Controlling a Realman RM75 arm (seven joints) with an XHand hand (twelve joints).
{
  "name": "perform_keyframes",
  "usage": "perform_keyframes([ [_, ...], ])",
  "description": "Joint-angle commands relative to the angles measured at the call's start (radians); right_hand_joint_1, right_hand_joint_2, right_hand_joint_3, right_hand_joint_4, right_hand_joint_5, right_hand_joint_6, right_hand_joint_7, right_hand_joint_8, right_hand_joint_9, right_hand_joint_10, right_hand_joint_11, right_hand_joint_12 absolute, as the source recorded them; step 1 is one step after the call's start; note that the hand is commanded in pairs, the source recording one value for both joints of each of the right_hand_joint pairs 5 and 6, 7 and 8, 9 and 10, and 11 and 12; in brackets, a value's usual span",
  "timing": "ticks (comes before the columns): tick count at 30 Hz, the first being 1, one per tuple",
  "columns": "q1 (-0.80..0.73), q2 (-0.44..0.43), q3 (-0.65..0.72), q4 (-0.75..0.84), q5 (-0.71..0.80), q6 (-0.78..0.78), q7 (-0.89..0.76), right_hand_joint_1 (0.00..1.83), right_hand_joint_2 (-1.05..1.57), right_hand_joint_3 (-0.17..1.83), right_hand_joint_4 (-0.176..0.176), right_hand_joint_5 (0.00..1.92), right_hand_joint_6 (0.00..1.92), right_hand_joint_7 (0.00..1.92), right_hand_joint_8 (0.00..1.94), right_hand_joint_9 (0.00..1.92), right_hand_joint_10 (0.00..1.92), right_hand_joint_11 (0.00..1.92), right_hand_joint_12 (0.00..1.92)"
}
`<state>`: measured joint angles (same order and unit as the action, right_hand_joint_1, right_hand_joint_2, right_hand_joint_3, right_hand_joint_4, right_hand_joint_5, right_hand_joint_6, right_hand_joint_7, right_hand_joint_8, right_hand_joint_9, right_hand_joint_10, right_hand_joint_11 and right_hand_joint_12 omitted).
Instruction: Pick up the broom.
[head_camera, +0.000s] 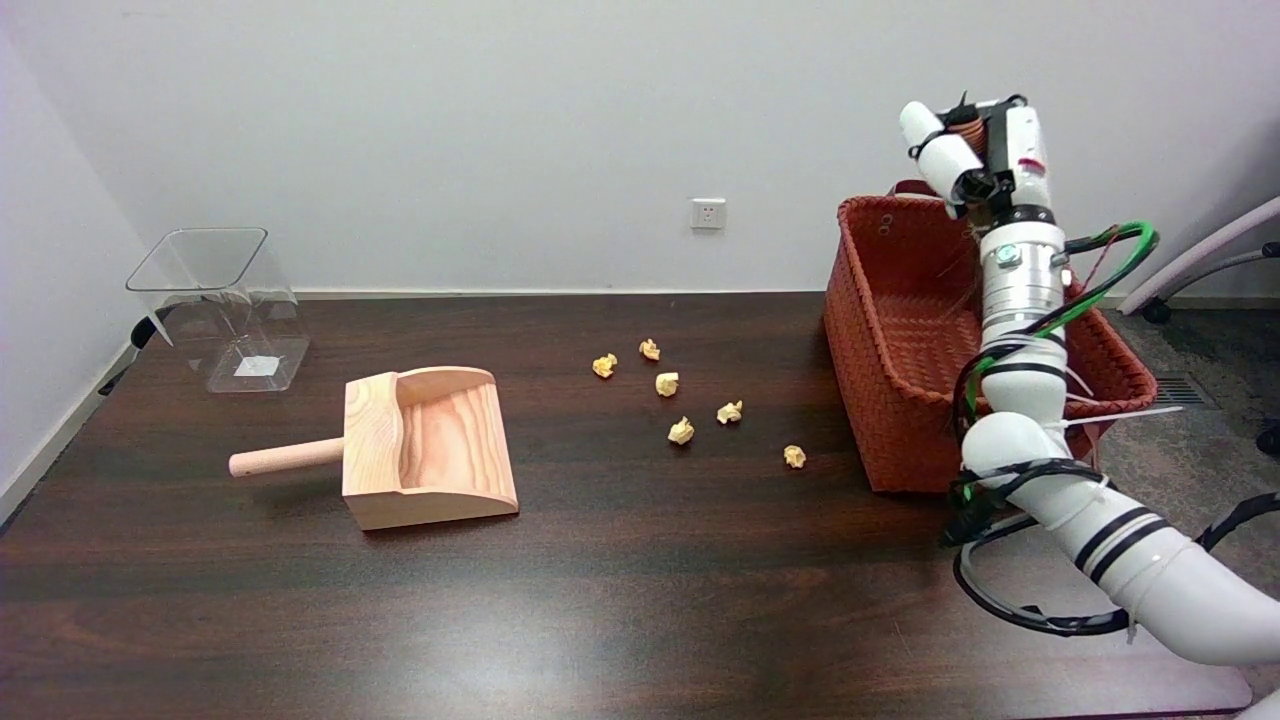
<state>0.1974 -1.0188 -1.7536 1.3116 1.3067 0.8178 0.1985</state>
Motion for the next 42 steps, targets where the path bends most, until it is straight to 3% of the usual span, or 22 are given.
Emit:
perform_keyframes([
  [1, -0.139, -0.015, 0.071, 0.347, -0.018, 0.091, -0.203, 0.80, 1.57, 0.16, 0.000, 1.92, 1.92, 1.92, 1.92, 1.92, 1.92, 1.92, 1.92],
  [13, -0.088, -0.040, -0.211, 0.528, 0.023, 0.349, -0.505, 0.82, 1.57, 0.16, 0.000, 1.92, 1.92, 1.92, 1.92, 1.92, 1.92, 1.92, 1.92],
  [26, -0.003, -0.206, -0.336, 0.497, -0.123, 0.345, -0.520, 0.82, 1.57, 0.22, 0.000, 1.92, 1.92, 1.92, 1.92, 1.92, 1.92, 1.92, 1.92],
  [42, 0.106, -0.325, -0.453, 0.391, -0.122, 0.344, -0.512, 0.83, 1.57, 0.24, 0.000, 1.92, 1.92, 1.92, 1.92, 1.92, 1.92, 1.92, 1.92],
])
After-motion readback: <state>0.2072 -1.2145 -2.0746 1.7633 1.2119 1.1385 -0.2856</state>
